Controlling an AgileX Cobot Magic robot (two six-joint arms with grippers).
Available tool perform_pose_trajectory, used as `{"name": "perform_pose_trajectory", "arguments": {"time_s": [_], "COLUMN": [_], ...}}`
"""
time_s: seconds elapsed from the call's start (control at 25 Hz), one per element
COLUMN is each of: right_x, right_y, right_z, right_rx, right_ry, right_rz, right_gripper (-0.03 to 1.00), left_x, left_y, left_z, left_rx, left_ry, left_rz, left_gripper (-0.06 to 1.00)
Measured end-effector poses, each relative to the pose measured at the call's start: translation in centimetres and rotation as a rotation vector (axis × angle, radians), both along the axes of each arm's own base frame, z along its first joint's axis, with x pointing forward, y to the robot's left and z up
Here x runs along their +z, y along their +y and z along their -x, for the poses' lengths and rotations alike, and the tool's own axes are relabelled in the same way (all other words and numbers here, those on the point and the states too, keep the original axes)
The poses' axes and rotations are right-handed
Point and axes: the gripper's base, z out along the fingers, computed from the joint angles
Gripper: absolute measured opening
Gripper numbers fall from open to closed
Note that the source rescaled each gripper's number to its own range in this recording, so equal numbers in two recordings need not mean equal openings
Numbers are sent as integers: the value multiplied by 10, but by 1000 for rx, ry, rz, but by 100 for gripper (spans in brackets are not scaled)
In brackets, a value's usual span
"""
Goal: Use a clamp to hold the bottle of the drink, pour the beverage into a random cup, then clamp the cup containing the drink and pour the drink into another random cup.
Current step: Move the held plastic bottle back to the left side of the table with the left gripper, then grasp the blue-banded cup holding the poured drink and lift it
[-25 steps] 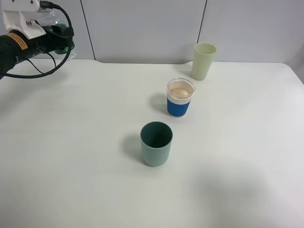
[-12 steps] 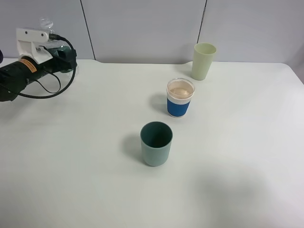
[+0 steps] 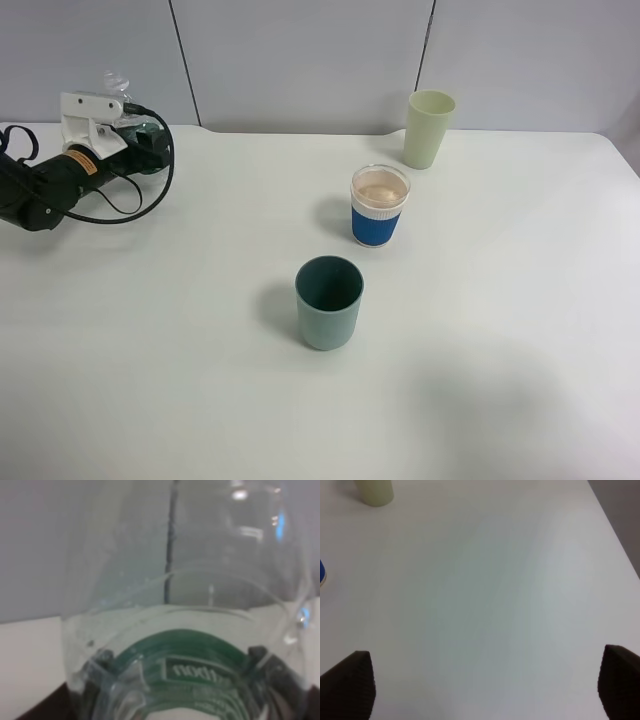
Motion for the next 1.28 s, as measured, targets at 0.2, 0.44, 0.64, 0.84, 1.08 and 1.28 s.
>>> {"name": "perform_pose_trajectory", "arguments": {"time_s": [0.2, 0.44, 0.64, 0.84, 1.08, 1.28], "right_x": [0, 0, 0, 0, 0, 0], "right_y": [0, 0, 0, 0, 0, 0], "right_z": [0, 0, 0, 0, 0, 0], "right_rx": [0, 0, 0, 0, 0, 0], "right_ry": [0, 0, 0, 0, 0, 0], "right_rz": [0, 0, 0, 0, 0, 0], "right_gripper": [70, 70, 70, 70, 70, 70], "left_x": [0, 0, 0, 16, 43, 87], "left_y": [0, 0, 0, -2, -3, 5], "left_z": [0, 0, 2, 23, 75, 115], "left_rx": [0, -2, -6, 1, 88, 200], "left_ry": [-6, -10, -6, 16, 66, -6], "left_rz": [-27, -45, -47, -49, -9, -14], "left_gripper": [2, 58, 97, 98, 99, 99]}}
